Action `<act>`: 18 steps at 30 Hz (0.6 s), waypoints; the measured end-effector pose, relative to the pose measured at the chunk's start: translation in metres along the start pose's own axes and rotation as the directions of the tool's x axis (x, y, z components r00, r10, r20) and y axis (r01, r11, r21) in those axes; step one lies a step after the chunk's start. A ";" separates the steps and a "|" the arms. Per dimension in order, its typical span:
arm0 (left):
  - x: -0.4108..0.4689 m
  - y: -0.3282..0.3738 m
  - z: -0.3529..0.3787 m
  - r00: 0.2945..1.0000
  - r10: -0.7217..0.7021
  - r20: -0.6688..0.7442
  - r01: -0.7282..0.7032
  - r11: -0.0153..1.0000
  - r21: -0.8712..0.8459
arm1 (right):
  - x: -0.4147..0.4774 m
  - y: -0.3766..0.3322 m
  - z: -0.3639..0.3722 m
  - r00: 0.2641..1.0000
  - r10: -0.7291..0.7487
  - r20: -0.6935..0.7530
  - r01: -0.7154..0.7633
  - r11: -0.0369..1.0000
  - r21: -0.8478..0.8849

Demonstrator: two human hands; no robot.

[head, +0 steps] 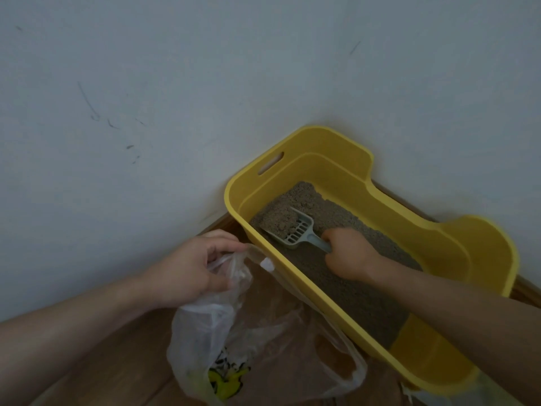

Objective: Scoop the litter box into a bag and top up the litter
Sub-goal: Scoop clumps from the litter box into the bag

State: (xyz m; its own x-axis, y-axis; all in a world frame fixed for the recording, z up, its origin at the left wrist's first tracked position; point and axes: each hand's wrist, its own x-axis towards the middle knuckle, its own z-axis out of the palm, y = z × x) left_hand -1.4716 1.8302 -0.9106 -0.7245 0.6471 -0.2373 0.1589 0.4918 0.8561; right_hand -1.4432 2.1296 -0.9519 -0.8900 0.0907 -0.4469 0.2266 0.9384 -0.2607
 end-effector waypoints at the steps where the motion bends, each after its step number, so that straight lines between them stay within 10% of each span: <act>1: 0.000 0.001 0.000 1.000 0.002 0.004 -0.002 1.000 0.015 | -0.005 0.002 -0.001 1.000 -0.004 -0.010 0.004 1.000 -0.002; 18: -0.010 0.023 -0.003 1.000 0.000 0.028 -0.003 0.995 0.100 | -0.079 0.023 -0.038 0.994 0.018 -0.106 -0.019 1.000 -0.006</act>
State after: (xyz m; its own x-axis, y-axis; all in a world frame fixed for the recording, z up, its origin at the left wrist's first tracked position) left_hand -1.4622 1.8333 -0.8872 -0.7053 0.6633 -0.2501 0.2275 0.5459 0.8063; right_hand -1.3826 2.1568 -0.8899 -0.9227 0.1429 -0.3580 0.2411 0.9386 -0.2469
